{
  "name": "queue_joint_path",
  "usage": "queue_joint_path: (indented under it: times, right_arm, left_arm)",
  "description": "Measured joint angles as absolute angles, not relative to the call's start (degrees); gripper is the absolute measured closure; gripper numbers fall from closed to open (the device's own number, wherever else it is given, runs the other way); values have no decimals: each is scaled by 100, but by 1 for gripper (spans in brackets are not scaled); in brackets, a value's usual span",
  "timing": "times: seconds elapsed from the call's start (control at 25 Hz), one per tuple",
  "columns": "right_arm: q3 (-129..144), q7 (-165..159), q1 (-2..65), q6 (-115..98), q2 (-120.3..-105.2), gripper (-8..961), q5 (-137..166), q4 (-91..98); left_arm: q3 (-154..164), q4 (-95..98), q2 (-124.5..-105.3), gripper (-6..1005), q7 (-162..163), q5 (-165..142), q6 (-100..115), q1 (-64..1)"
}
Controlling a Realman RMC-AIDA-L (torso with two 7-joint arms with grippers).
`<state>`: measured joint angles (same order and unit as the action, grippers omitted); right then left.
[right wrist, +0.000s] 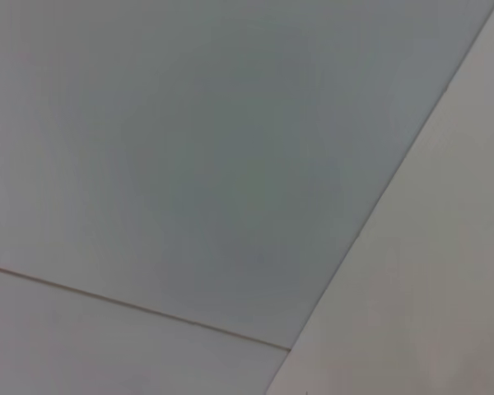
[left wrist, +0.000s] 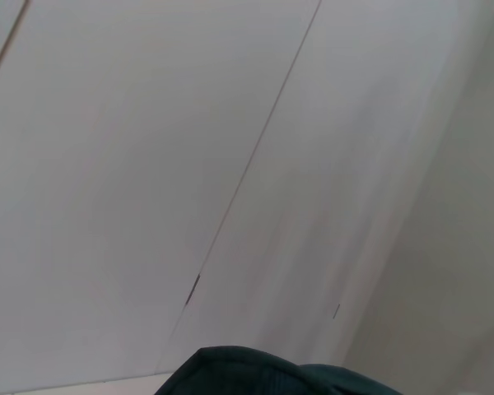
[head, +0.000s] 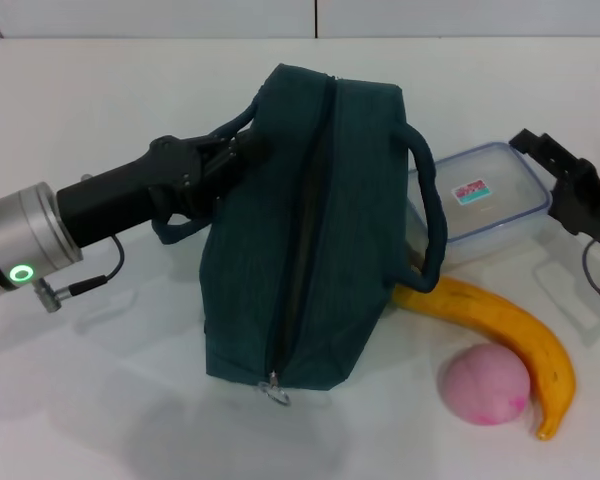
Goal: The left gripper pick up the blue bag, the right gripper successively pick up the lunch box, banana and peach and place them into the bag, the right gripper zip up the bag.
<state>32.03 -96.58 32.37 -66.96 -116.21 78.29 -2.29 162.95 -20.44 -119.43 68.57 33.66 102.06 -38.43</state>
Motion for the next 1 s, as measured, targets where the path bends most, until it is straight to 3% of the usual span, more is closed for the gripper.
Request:
queue_joint_path:
  times: [0.6, 0.8, 1.0]
  right_arm:
    - [3120, -9673, 3402, -6648, -11618, 227, 7780, -289]
    - [3120, -9671, 3418, -6630, -11618, 456, 7773, -290]
    - [3120, -9663, 3419, -6599, -11618, 600, 7771, -267]
  left_arm:
    - [16295, -2039, -11952, 961, 6706, 3386, 10177, -3882]
    - [16289, -2039, -11953, 961, 6703, 3453, 10161, -3892]
    - [16286, -2038, -11953, 961, 6697, 3470, 10150, -3894]
